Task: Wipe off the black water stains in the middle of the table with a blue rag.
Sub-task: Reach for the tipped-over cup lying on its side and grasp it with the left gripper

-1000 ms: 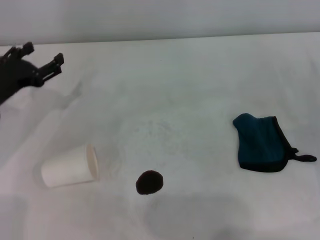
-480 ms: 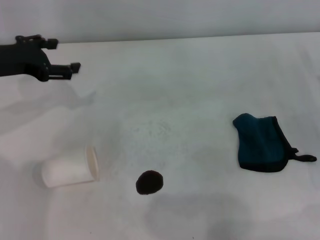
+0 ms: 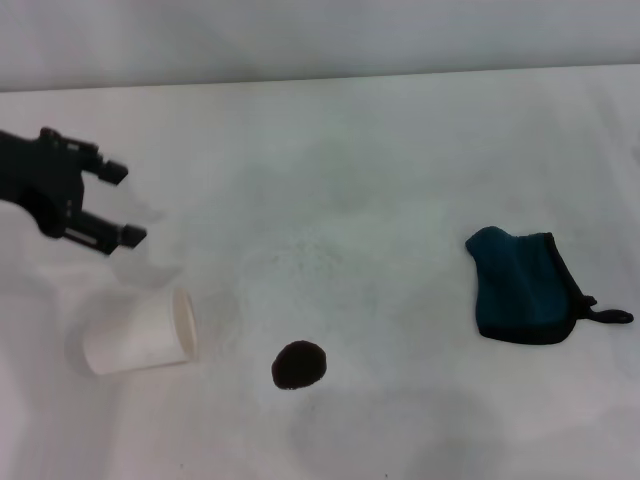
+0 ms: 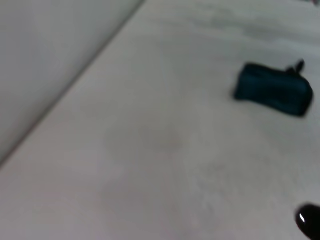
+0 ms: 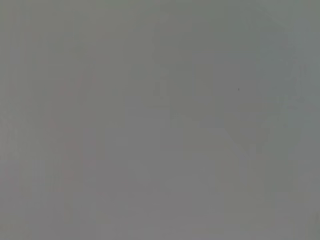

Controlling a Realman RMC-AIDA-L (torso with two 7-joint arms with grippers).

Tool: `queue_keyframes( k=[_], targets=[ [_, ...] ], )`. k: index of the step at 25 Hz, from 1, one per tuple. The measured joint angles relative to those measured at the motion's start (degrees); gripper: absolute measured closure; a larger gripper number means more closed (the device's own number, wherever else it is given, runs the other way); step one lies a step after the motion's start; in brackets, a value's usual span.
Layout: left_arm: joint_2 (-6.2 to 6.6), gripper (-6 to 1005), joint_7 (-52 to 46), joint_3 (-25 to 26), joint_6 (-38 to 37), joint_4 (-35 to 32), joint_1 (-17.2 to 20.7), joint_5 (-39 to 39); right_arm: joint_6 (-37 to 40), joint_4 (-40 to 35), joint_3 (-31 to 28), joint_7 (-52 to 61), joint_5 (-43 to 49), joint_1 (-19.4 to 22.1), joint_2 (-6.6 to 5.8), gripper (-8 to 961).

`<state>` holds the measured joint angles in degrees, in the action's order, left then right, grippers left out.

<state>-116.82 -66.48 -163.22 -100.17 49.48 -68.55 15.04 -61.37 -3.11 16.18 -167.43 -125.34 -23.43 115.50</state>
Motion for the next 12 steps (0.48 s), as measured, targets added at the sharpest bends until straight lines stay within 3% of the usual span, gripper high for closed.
queue_keyframes(
  k=[12],
  targets=[
    [-1.73,123,3.41,-0.02,-1.75,0.71,-0.29,8.30,-1.45,1.06,-0.12,0.56,-0.41,0.41,0.08,84]
  ],
)
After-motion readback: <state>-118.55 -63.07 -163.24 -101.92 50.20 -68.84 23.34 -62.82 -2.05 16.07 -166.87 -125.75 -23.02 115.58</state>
